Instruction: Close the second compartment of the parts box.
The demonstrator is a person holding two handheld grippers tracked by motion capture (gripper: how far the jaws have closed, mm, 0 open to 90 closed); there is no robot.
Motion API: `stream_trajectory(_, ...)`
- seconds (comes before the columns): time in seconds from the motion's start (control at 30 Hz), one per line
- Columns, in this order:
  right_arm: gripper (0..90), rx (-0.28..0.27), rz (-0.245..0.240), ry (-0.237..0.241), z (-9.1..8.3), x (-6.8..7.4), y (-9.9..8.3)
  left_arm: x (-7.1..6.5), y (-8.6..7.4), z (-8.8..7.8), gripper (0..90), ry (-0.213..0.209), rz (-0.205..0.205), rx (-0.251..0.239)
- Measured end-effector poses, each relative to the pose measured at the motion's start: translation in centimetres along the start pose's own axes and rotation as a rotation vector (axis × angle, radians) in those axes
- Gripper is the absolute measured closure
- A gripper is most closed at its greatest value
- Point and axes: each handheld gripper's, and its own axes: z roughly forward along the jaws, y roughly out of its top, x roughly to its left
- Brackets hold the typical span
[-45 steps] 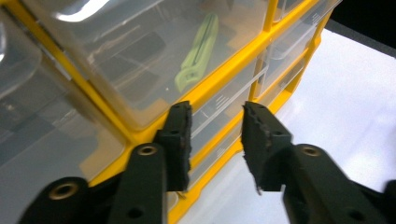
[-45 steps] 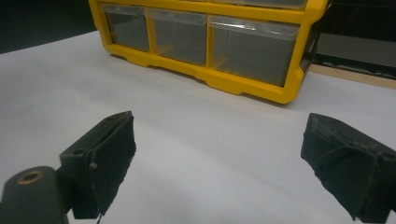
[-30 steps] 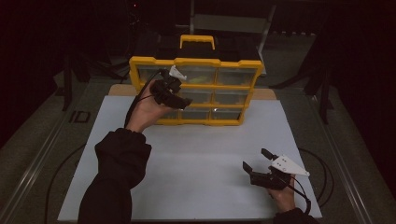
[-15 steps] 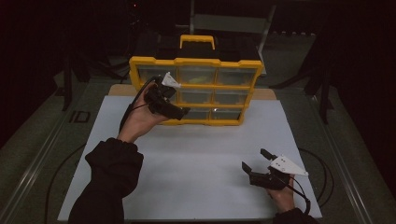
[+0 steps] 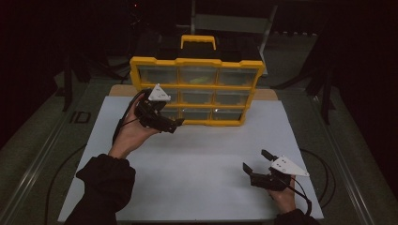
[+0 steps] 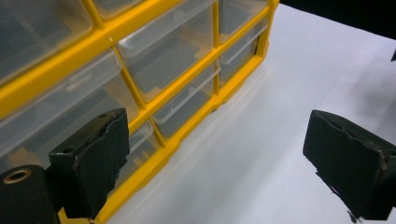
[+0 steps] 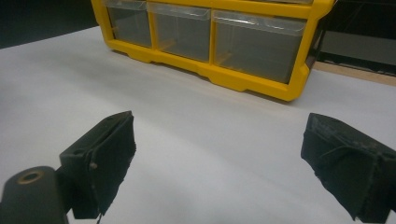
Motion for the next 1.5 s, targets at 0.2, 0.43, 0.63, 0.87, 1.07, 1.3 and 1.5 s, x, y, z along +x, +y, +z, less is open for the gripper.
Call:
stream_trajectory(0.2,9.8,0.002,0.002,0.001,0.0,0.1,0.0,-0.2,-2.0,-0.6,2.0,0.005,-0.001,-0.006)
stream_trajectory(0.43,9.8,0.003,0.001,0.003,0.1,0.2,-0.1,0.0,-5.4,-1.6,1.2,0.018,-0.035,-0.071)
stream_trajectory(0.63,9.8,0.003,-0.002,0.003,0.2,0.3,-0.2,-0.1,-8.3,-2.3,1.2,0.019,-0.059,-0.129)
stream_trajectory(0.87,9.8,-0.006,0.000,0.005,0.1,0.4,-0.1,-0.7,-11.6,-3.0,1.2,0.023,-0.085,-0.207)
stream_trajectory(1.07,9.8,-0.009,0.001,0.004,0.2,0.3,-0.1,-1.0,-14.8,-3.2,1.2,0.026,-0.117,-0.236)
stream_trajectory(1.3,9.8,-0.017,0.003,0.006,0.3,0.5,-0.1,-1.1,-17.7,-3.5,1.2,0.023,-0.161,-0.268)
stream_trajectory(1.5,9.8,-0.026,0.007,0.007,0.3,0.3,-0.1,-1.2,-19.5,-3.9,1.2,0.024,-0.190,-0.296)
